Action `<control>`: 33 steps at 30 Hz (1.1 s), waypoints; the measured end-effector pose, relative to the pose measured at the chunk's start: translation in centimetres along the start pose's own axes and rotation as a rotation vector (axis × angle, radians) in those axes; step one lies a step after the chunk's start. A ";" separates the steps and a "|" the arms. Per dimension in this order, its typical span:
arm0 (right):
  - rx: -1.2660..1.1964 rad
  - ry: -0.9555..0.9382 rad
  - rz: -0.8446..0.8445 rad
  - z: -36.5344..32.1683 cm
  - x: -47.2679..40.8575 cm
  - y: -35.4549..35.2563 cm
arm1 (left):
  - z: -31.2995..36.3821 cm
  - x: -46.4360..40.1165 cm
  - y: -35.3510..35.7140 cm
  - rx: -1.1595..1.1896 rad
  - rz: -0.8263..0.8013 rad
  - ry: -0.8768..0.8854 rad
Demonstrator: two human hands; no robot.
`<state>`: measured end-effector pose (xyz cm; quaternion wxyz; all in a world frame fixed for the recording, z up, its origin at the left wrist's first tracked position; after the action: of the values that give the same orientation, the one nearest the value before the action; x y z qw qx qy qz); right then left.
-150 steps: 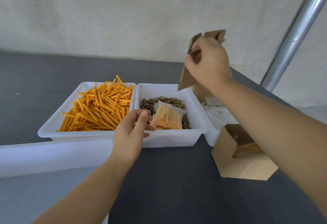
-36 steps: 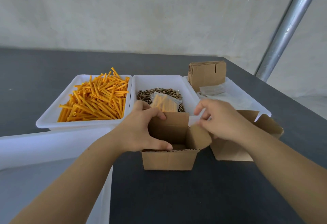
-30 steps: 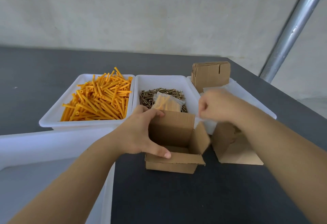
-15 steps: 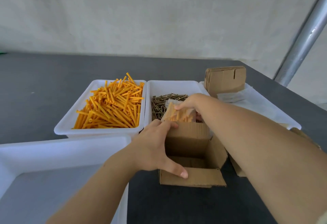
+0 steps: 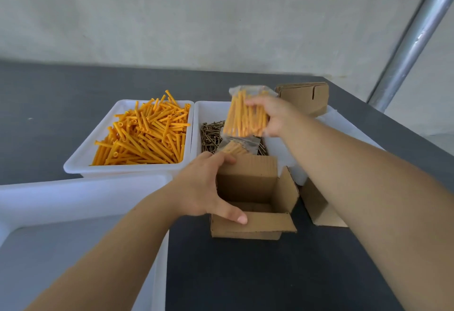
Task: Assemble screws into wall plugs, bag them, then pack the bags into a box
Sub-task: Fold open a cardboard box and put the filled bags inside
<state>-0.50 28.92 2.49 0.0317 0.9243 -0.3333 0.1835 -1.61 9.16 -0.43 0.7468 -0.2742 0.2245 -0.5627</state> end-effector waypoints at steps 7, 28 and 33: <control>-0.060 -0.293 -0.248 -2.7 7.4 0.5 | 0.1 0.1 -0.2 0.058 0.020 0.005; 1.782 -0.239 -0.209 4.0 10.6 6.6 | -0.5 0.1 -0.8 0.316 0.080 0.017; 1.653 -0.069 -0.433 8.6 10.2 7.6 | -0.6 0.1 -0.7 0.236 0.091 0.031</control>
<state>4.70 15.28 -2.28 -0.6285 0.6988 0.0906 0.3293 -2.48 8.81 -0.40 0.7952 -0.1651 0.1805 -0.5548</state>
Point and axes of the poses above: each hand's wrist, its own x-axis away from the middle knuckle, its own y-axis out of the palm, z = x × y, the point moved 8 cm from there along -x, towards the middle knuckle, and after that the axes turned 14 degrees about x, right-handed, at the moved point
